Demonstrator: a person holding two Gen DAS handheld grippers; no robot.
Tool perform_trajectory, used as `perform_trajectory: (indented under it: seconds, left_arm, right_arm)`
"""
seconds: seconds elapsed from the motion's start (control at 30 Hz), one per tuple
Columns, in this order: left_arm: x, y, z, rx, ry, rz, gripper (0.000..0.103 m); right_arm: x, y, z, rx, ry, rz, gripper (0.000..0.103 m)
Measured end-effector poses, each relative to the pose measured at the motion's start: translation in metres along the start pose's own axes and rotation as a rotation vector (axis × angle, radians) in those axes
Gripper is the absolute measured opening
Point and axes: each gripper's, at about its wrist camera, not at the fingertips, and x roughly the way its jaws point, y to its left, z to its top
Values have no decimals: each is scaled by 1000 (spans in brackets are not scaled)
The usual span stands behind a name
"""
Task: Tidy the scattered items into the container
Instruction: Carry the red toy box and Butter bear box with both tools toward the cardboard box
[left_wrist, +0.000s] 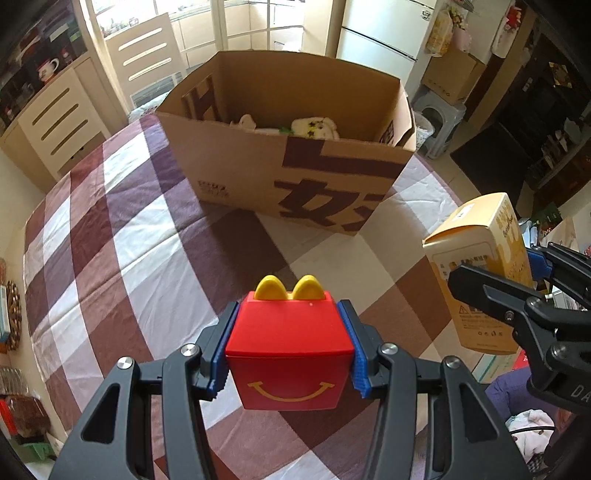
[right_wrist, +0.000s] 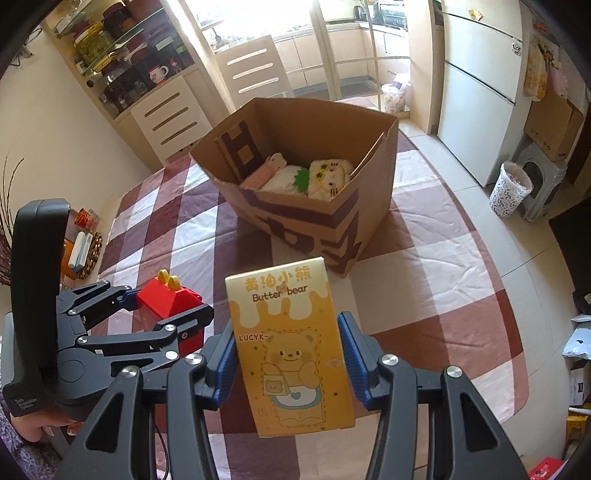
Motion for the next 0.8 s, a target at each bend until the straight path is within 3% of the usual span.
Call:
perform_trajectory:
  seconds: [0.43, 0.8]
  left_arm:
    - [-2, -2, 45, 37, -18, -9, 53]
    - [-11, 11, 87, 6, -52, -23, 53]
  right_arm:
    - [3, -10, 35, 9, -20, 14, 51]
    - [3, -6, 77, -16, -52, 61, 51]
